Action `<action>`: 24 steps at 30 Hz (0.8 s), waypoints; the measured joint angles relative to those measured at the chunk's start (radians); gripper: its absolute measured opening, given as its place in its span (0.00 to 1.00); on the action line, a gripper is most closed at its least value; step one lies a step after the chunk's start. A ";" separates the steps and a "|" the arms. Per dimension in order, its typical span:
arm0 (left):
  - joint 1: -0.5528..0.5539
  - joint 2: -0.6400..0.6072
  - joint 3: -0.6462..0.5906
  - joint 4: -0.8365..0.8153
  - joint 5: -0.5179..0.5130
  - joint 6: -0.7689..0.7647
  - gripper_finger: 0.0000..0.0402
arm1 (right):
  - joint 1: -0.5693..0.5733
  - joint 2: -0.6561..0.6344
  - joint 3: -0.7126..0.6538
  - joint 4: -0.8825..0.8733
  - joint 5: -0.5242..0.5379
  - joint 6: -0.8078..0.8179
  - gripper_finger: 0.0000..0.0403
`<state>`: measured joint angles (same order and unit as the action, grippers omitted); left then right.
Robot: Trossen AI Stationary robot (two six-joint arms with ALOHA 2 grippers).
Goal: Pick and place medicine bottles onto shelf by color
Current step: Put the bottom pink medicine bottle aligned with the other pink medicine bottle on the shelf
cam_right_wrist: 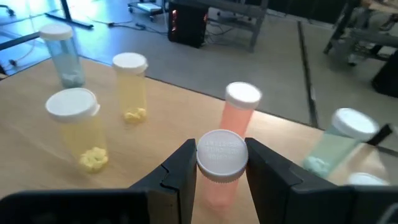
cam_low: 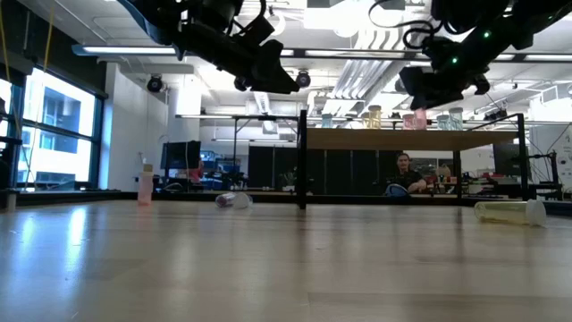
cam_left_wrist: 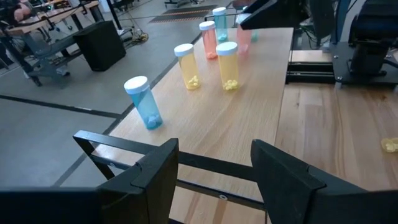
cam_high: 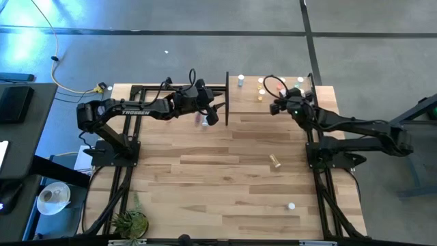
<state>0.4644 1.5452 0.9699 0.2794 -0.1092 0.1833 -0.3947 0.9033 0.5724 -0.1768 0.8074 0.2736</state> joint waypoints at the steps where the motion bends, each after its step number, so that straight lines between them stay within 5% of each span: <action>1: 0.000 0.000 0.000 0.000 0.000 0.000 0.47 | -0.005 0.006 0.000 0.008 -0.014 0.002 0.27; 24: 0.000 0.000 0.000 -0.014 -0.007 0.003 0.47 | -0.033 0.019 0.000 0.008 -0.038 0.069 0.27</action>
<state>0.4644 1.5455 0.9699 0.2653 -0.1158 0.1864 -0.4278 0.9218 0.5728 -0.1684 0.7690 0.3428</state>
